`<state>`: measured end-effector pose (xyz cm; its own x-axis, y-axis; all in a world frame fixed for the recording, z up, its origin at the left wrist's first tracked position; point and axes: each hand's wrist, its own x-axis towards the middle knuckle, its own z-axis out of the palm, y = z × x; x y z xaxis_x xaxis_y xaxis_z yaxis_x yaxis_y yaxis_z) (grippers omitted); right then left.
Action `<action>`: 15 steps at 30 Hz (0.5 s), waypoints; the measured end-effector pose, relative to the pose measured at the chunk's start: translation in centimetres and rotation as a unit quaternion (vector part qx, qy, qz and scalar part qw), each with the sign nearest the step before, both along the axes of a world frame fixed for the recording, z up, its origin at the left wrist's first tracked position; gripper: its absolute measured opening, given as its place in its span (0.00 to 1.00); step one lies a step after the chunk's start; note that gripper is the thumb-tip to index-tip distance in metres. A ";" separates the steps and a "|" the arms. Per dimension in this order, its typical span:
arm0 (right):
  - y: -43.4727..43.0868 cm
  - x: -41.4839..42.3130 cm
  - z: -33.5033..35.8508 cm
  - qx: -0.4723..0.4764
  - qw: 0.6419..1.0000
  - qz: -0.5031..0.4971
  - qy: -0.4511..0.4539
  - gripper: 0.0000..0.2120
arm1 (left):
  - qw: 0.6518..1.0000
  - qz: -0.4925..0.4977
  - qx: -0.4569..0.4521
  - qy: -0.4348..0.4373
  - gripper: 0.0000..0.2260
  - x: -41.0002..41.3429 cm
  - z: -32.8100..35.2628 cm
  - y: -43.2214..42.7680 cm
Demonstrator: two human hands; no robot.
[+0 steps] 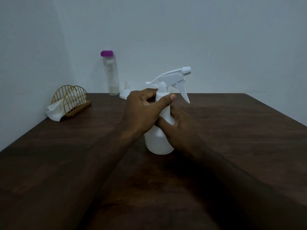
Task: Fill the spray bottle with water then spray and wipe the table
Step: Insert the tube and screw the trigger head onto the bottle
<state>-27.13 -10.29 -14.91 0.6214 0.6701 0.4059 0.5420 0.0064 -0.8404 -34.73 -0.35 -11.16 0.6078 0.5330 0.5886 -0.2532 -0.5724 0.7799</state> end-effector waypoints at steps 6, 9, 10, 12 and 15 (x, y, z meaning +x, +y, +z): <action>0.0 0.5 -0.1 -0.005 1.000 0.012 0.001 0.18 | 0.996 -0.077 -0.043 0.010 0.07 -0.1 0.3 0.8; 0.0 0.6 -0.2 0.000 1.000 0.020 0.010 0.20 | 0.994 -0.087 -0.059 0.002 0.08 0.1 0.0 0.8; 0.0 0.6 -0.2 0.002 1.000 0.022 0.014 0.20 | 0.994 -0.083 -0.064 -0.001 0.07 0.2 -0.2 0.6; 0.0 0.5 -0.2 0.004 0.999 0.025 0.021 0.19 | 0.995 -0.068 -0.067 -0.013 0.06 0.5 -0.8 0.2; -0.1 0.5 -0.2 0.019 0.999 0.022 0.025 0.15 | 0.997 -0.049 -0.051 -0.037 0.08 0.7 -1.8 -0.4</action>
<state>-26.59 -10.34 -15.14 0.6113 0.6825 0.4007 0.4986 0.0611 -0.8647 -34.00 -0.77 -13.00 0.6167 0.5327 0.5796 -0.3641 -0.4598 0.8100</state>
